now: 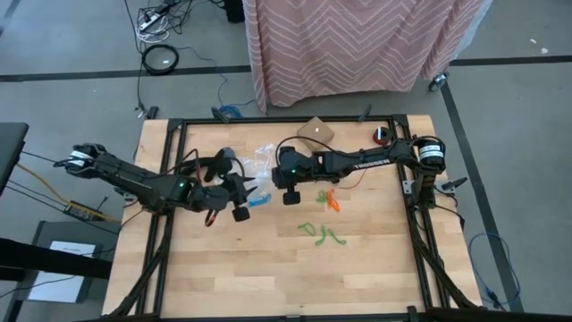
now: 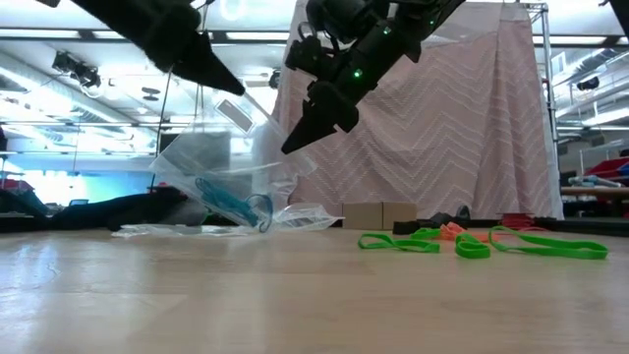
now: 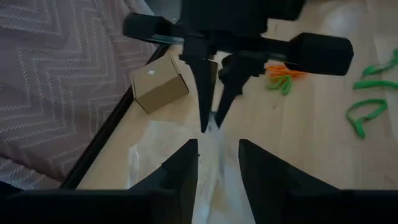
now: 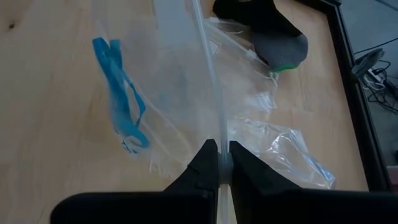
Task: Sort rubber bands
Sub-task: Close the transparent zip bag
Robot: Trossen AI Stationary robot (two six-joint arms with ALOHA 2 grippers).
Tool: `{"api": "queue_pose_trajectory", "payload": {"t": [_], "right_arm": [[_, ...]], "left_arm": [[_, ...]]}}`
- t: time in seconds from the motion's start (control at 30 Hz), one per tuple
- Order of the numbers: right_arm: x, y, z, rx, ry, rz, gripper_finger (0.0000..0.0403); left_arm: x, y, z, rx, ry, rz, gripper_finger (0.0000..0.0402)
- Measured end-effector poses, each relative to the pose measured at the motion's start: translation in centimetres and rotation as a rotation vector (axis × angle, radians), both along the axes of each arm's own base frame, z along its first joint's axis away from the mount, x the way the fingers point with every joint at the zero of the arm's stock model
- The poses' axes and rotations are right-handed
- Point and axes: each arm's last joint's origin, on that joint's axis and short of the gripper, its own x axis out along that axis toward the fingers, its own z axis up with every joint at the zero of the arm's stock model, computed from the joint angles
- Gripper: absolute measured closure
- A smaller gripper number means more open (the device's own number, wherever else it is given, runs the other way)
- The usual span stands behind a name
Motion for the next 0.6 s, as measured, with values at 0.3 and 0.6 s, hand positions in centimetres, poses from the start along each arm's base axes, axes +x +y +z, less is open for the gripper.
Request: {"api": "queue_pose_trajectory", "payload": {"t": [0.3, 0.6], "right_arm": [[0.00, 0.00, 0.00, 0.001, 0.000, -0.001, 0.0386], [-0.01, 0.02, 0.01, 0.000, 0.000, 0.000, 0.0385]], "left_arm": [[0.08, 0.10, -0.01, -0.016, 0.004, -0.026, 0.0358], [0.01, 0.13, -0.11, 0.004, 0.026, -0.030, 0.0396]]}}
